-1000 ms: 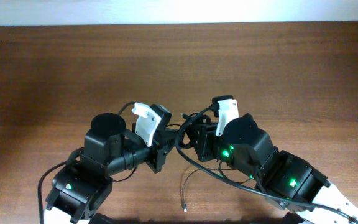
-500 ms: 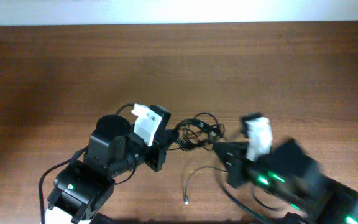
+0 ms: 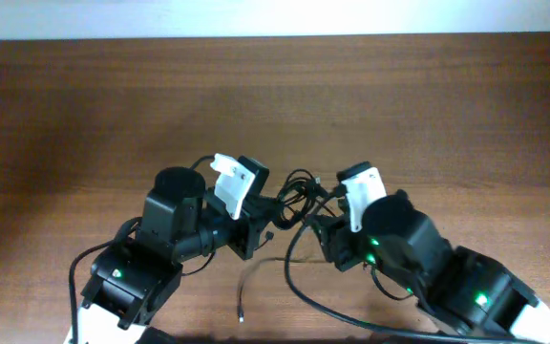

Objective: Untangle cables

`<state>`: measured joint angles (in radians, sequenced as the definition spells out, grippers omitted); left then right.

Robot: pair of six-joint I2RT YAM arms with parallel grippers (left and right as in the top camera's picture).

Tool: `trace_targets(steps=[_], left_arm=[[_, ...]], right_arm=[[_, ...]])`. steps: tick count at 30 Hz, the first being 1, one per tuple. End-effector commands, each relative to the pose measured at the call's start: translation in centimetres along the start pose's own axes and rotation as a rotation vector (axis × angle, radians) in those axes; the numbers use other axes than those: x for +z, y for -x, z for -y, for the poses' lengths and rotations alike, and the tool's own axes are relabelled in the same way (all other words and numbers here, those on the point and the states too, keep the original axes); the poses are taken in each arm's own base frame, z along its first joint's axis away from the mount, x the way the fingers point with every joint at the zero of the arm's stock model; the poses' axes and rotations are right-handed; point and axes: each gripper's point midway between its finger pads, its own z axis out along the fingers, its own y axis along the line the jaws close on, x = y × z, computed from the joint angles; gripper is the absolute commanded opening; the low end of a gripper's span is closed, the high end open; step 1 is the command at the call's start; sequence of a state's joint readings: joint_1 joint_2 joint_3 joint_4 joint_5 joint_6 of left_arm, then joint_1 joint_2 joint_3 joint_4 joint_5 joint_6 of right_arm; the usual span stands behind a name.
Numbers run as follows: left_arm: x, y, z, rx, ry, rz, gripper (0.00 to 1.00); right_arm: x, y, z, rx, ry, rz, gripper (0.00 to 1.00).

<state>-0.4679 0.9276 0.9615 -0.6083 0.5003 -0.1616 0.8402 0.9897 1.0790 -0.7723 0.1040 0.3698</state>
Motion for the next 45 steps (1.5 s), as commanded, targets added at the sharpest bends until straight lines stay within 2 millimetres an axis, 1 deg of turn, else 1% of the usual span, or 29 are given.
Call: trace_targets(steps=[1,3,4,5,6,7,9,11,12,13,14,15,16,17,18,19,20,22,25,27,29,31,35,36,37,38,41,42,45], left_arm=[[-1.6,0.9,2.7,0.033,-0.112,0.048,0.0],[-3.0,1.3,4.5,0.068,-0.179,0.086,0.0],[-3.6,1.4,5.0,0.079,-0.188,0.1,0.0],[-4.8,1.5,5.6,0.116,-0.192,0.133,0.0],[-5.4,1.4,5.8,0.163,-0.179,0.15,0.0],[-5.6,1.4,4.8,0.158,-0.111,0.16,0.0],[-5.5,1.0,0.6,0.103,0.125,0.144,0.0],[-5.6,1.3,-3.4,-0.035,0.327,0.163,0.0],[-5.5,1.3,-5.0,-0.155,0.402,0.182,0.0],[-5.2,1.4,-5.3,-0.212,0.406,0.189,0.0],[-4.8,1.5,-5.4,-0.257,0.399,0.195,0.0],[-4.5,1.7,-4.9,-0.261,0.364,0.195,0.0],[-4.2,2.3,-4.1,-0.251,0.314,0.209,0.0],[-4.1,3.3,-3.0,-0.232,0.25,0.237,0.0],[-4.0,4.3,-1.7,-0.209,0.176,0.261,0.0],[-4.0,5.3,-0.3,-0.18,0.098,0.288,0.0],[-4.1,5.7,0.2,-0.169,0.072,0.299,0.0],[-4.1,6.0,0.9,-0.201,0.03,0.306,0.0],[-4.1,6.1,2.1,-0.204,-0.036,0.299,0.0],[-4.2,6.2,3.5,-0.181,-0.112,0.288,0.0],[-4.3,5.9,4.5,-0.17,-0.168,0.266,0.0],[-4.3,5.7,5.1,-0.164,-0.203,0.248,0.0],[-4.5,5.2,6.6,-0.145,-0.287,0.216,0.0],[-4.6,5.2,6.7,-0.144,-0.296,0.212,0.0],[-4.6,5.2,6.7,-0.144,-0.295,0.211,0.0],[-4.6,5.1,6.7,-0.126,-0.292,0.213,0.0],[-4.4,5.2,6.1,-0.085,-0.252,0.227,0.0],[-4.0,5.2,4.2,-0.119,-0.15,0.239,0.0],[-3.7,5.4,2.4,-0.137,-0.055,0.26,0.0]], right_arm=[[1.1,0.4,2.6,-0.088,-0.159,0.007,0.63],[2.2,0.7,4.1,-0.086,-0.262,0.009,0.61],[2.4,0.9,4.7,-0.057,-0.302,0.022,0.42],[2.4,1.2,4.6,-0.044,-0.301,0.035,0.04],[2.2,1.4,4.2,-0.028,-0.273,0.047,0.04],[1.5,1.5,2.8,-0.019,-0.184,0.054,0.04],[-1.1,2.1,0.2,-0.014,-0.016,0.093,0.04],[-7.5,2.9,-2.4,-0.064,0.2,0.224,0.04],[-11.4,3.5,-1.8,-0.054,0.217,0.342,0.04],[-13.8,3.8,-0.9,-0.04,0.204,0.424,0.04],[-15.5,4.0,-0.1,-0.025,0.182,0.485,0.04],[-16.4,3.9,0.4,-0.018,0.174,0.513,0.15],[-16.4,3.6,0.5,-0.015,0.174,0.505,0.3],[-15.9,3.3,0.6,-0.019,0.164,0.479,0.38],[-15.1,2.9,0.6,-0.023,0.153,0.446,0.55],[-14.2,2.7,0.5,-0.023,0.142,0.409,0.64],[-13.5,2.6,0.5,0.004,0.139,0.384,0.66],[-11.2,2.5,0.3,0.185,0.144,0.303,0.73],[-6.3,2.1,0.7,0.42,0.065,0.179,0.73],[-4.0,2.5,0.8,0.41,0.018,0.159,0.74],[-0.9,3.8,0.9,0.225,-0.048,0.17,0.78],[0.6,4.7,0.2,0.121,-0.041,0.18,0.78],[0.3,6.3,-0.3,0.082,-0.021,0.246,0.72],[0.4,6.2,-0.3,0.081,-0.023,0.239,0.52],[0.4,6.2,-0.3,0.081,-0.023,0.238,0.19],[0.1,6.2,-0.5,0.081,-0.007,0.243,0.04],[-3.2,6.4,-1.5,0.082,0.084,0.284,0.04],[-7.2,6.1,-1.7,0.082,0.153,0.336,0.04],[-13.6,4.9,-1.6,0.08,0.248,0.435,0.04]])
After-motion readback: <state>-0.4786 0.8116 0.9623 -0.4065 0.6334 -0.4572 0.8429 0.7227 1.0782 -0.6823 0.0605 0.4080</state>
